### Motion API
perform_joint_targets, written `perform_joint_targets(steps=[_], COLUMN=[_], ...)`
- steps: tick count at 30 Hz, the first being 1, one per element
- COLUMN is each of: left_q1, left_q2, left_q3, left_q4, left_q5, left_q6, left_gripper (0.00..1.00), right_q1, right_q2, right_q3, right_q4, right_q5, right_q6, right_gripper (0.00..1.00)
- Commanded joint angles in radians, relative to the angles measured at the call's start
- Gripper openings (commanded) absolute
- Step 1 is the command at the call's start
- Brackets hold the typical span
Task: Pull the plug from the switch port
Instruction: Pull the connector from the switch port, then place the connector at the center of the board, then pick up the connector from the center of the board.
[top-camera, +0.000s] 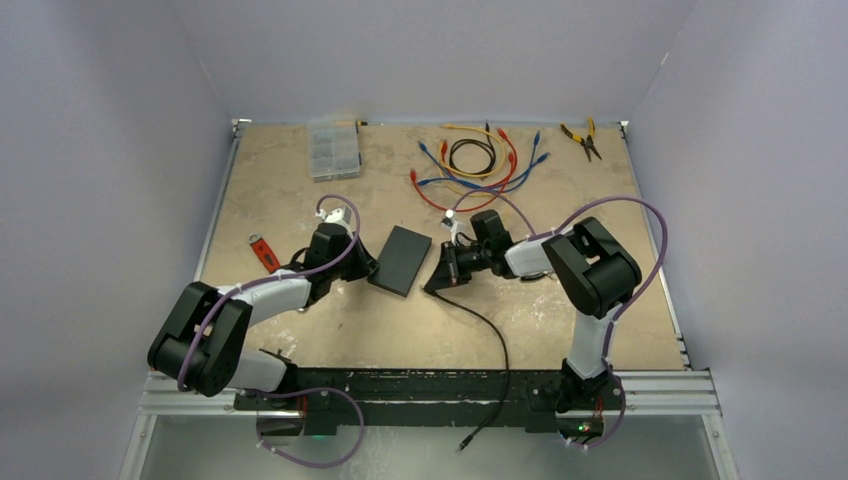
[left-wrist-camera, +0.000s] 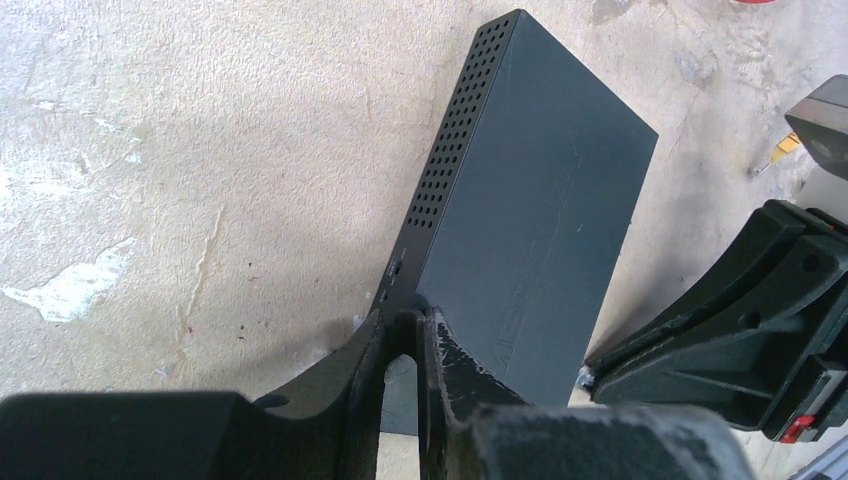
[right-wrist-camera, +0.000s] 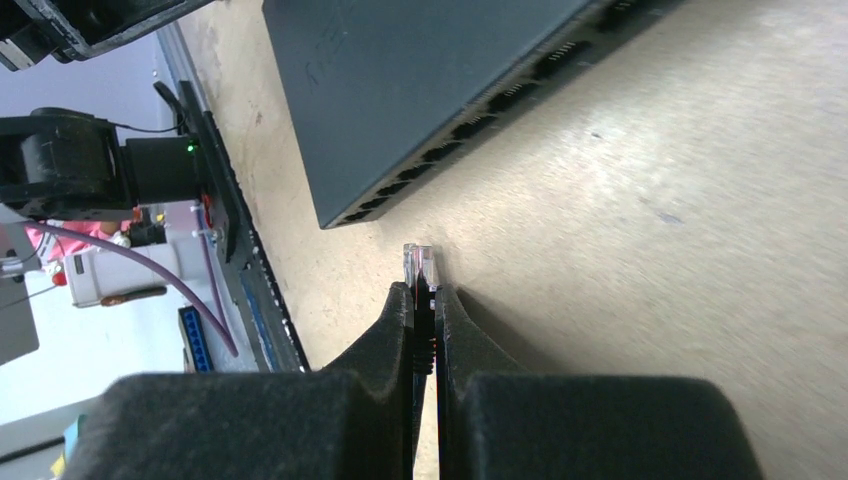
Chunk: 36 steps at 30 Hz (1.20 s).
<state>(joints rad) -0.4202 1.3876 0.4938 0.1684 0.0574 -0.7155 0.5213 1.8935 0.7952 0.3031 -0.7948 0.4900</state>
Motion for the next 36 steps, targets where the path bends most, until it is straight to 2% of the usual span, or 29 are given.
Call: perform_joint_targets(steps=[1,8,9,10,13,15,19,26,36], left_q1=[-0.005,-0.006,-0.006,-0.006,-0.006,-0.006,-0.006,-0.006,-0.006], left_q2=[0.057,0.057,0.057,0.055,0.053,0.054,0.051,0.053,0.065], left_q3=[-0.044,-0.045,-0.045,-0.047,-0.049,-0.047,-0.052,-0.058,-0.059], left_q4=[-0.202,-0.202,-0.203,-0.202,-0.201,-0.201,-0.197,-0.184,-0.184], left_q5=[-0.062,-0.062,-0.062,-0.062,-0.062,-0.042,-0.042,-0.036,-0.029], left_q6=[0.032,0.032,0.033,0.033,0.032,0.033,0.031,0.032,0.034], left_gripper=[0.06,0.06,0.06,0.06,0.06,0.06,0.06,0.07,0.07], right_q1=[-0.059,-0.117,-0.118,-0.118,-0.117,-0.116,-0.112,-0.088,-0.041], right_q2=[-0.029,-0.139,-0.154,-0.169,-0.188,-0.197,-0.232,-0.278,-0.212], right_q3=[0.003,0.112,0.124,0.135,0.167,0.181,0.184,0.187,0.200], right_q4=[-0.165,-0.321,-0.341,-0.358,-0.412,-0.445,-0.504,-0.605,-0.651], right_q5=[0.194,0.447,0.488,0.516,0.598,0.647,0.686,0.821,0.938], right_q6=[-0.106,-0.173,-0.181,-0.192,-0.226,-0.232,-0.237,-0.225,-0.209], right_gripper=[0.00,0.00,0.04,0.15,0.37,0.46,0.54,0.63,0.62])
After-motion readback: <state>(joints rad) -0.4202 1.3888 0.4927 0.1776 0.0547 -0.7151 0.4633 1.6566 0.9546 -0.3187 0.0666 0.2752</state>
